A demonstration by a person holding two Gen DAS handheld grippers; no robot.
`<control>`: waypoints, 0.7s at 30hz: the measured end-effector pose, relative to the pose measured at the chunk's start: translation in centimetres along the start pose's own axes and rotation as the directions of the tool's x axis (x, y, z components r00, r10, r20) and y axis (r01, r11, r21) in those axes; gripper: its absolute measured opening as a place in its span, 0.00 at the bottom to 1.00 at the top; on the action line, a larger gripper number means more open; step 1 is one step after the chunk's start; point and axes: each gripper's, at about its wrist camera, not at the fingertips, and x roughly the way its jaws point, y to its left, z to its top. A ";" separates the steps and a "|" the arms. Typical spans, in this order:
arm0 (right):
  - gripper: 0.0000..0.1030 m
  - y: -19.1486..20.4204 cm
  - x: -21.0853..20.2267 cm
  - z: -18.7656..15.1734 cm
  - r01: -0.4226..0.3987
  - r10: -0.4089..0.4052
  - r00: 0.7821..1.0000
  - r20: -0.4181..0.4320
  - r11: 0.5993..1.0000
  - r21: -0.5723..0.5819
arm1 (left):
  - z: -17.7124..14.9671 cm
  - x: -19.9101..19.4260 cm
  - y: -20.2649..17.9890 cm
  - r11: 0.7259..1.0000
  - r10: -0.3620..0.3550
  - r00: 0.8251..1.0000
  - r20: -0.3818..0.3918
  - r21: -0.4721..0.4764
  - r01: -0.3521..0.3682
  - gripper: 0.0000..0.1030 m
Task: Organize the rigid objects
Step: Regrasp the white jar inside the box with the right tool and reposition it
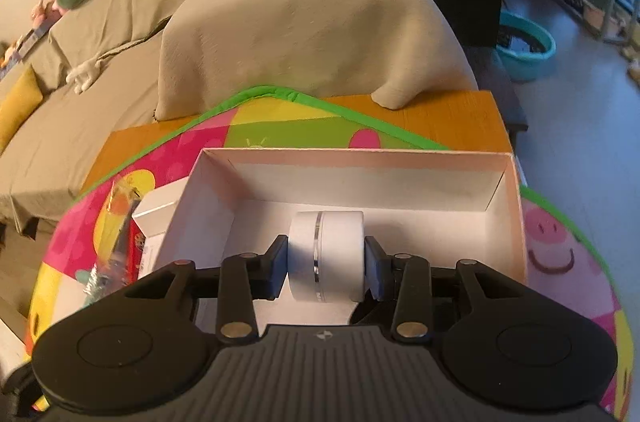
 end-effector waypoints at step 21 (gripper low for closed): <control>0.68 -2.7 0.5 0.2 -0.094 0.097 0.995 -0.016 0.986 0.137 | 0.1 0.0 0.2 1.000 0.003 1.000 0.002 -0.007 -0.003 0.50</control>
